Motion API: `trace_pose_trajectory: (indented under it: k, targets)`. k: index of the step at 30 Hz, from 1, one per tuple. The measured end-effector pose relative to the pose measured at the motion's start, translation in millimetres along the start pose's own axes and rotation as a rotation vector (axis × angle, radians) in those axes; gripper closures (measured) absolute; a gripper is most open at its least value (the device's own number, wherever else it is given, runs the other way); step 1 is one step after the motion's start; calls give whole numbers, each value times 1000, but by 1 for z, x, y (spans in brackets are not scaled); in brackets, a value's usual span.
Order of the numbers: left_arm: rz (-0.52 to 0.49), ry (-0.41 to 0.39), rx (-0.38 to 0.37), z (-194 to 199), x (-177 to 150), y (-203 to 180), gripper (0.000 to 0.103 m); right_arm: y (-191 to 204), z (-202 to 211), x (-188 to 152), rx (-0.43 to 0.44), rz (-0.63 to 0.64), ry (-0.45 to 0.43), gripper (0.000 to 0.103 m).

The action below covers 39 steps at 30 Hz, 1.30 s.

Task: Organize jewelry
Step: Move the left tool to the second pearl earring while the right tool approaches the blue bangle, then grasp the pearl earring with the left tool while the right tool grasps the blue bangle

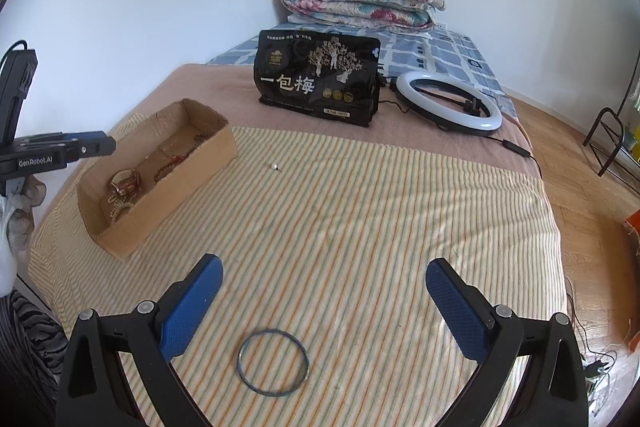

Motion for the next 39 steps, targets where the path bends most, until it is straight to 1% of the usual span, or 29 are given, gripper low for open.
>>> trace_pose_trajectory:
  k: [3,5,7,10,12,17,20,23,27,30,33,35,36,39]
  targets:
    - [-18,6,-16,-4,1,-15,62,-7,-7,-19,1,-2,44,0]
    - [-28,10,-24,-7,1,-24,62,-5,-11,-31,23,-10,68,0]
    - [-38,17,-31,-11,0,-33,62,-1,-15,-43,52,1,90,1]
    - [-48,27,-40,-19,-1,-45,62,5,-21,-58,51,23,103,1]
    - [-61,30,-45,-24,-2,-56,62,11,-25,-68,68,30,117,1]
    - [-75,23,-58,-41,-2,-84,62,18,-28,-85,42,85,107,1]
    - [-70,22,-66,-57,0,-99,62,17,-28,-91,37,65,92,1]
    - [-53,34,-78,-77,0,-111,62,17,-31,-99,38,49,100,1]
    - [-36,58,-77,-100,-1,-118,62,25,-37,-106,61,72,101,0]
    - [-33,61,-77,-109,-1,-118,62,36,-50,-117,78,105,139,0]
    - [-31,67,-73,-114,-1,-114,62,46,-63,-124,70,165,160,1]
    - [-26,71,-72,-115,-1,-111,62,49,-70,-126,37,200,165,1]
    - [-24,71,-74,-115,-1,-110,62,48,-73,-126,22,209,164,1]
    - [-23,64,-70,-114,0,-107,62,42,-80,-123,29,191,158,3]
Point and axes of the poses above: each gripper's, at about its wrist camera, not at the fingertips, and z roughly against the way its jaws point, y to its left, x to its top, the point moved 9 cm from there along -z, roughly the way its jaws point, and after that the axes turned 1 degree about x, right-handed, at the moved point
